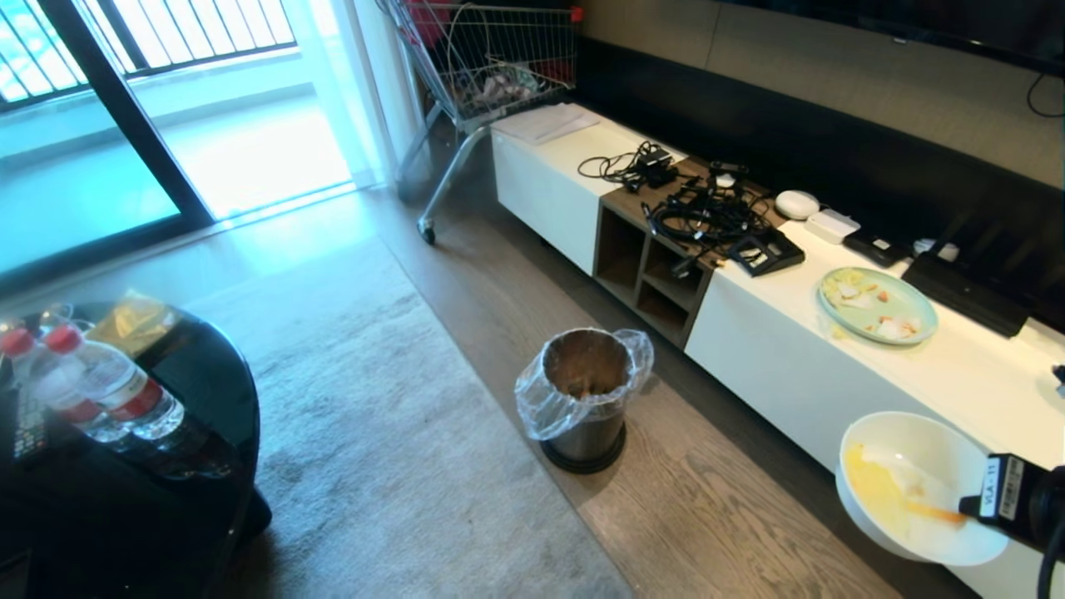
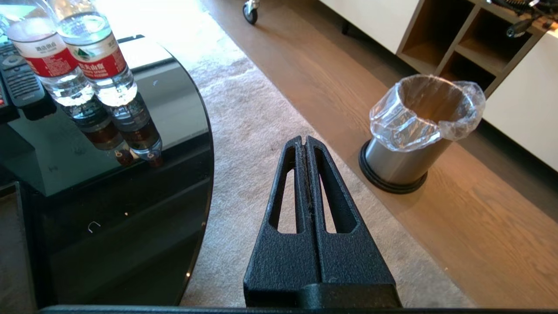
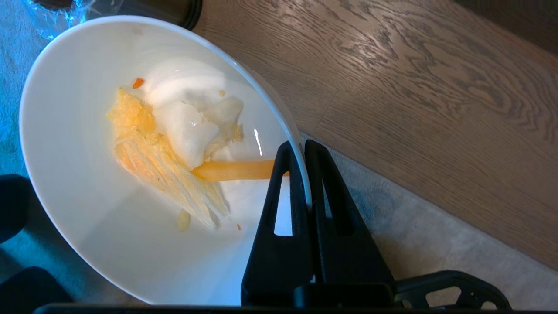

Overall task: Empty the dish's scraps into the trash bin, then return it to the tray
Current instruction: Move the bowl over the trash can

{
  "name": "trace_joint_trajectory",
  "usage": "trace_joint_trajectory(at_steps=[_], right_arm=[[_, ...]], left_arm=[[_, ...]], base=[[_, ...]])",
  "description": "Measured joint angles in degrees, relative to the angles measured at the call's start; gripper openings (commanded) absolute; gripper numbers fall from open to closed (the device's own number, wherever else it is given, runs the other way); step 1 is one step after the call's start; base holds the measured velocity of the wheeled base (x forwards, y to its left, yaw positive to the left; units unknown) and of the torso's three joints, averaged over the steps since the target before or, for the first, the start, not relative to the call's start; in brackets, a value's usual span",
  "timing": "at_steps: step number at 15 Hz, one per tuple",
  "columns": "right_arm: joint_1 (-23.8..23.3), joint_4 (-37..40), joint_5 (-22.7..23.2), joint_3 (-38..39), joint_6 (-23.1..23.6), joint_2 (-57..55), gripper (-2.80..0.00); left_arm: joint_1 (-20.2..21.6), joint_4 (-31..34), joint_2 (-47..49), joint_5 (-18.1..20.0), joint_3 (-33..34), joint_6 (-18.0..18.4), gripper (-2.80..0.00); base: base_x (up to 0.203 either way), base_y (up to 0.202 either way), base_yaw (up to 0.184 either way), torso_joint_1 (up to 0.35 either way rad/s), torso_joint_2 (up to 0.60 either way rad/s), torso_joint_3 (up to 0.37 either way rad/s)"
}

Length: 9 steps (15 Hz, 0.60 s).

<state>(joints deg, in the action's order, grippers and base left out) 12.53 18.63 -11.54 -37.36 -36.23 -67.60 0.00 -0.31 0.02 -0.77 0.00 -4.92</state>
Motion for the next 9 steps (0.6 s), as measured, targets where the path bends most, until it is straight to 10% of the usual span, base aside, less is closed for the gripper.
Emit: trace_joint_trajectory(at_steps=[9], right_arm=[[-0.11,-3.59,0.0,-4.34,1.15,-4.64,-2.8]], left_arm=[[0.0,-0.02,0.0,0.0,0.0,-0.02,-2.8]], base=[[0.0,0.0,0.0,0.004,0.0,-0.196]])
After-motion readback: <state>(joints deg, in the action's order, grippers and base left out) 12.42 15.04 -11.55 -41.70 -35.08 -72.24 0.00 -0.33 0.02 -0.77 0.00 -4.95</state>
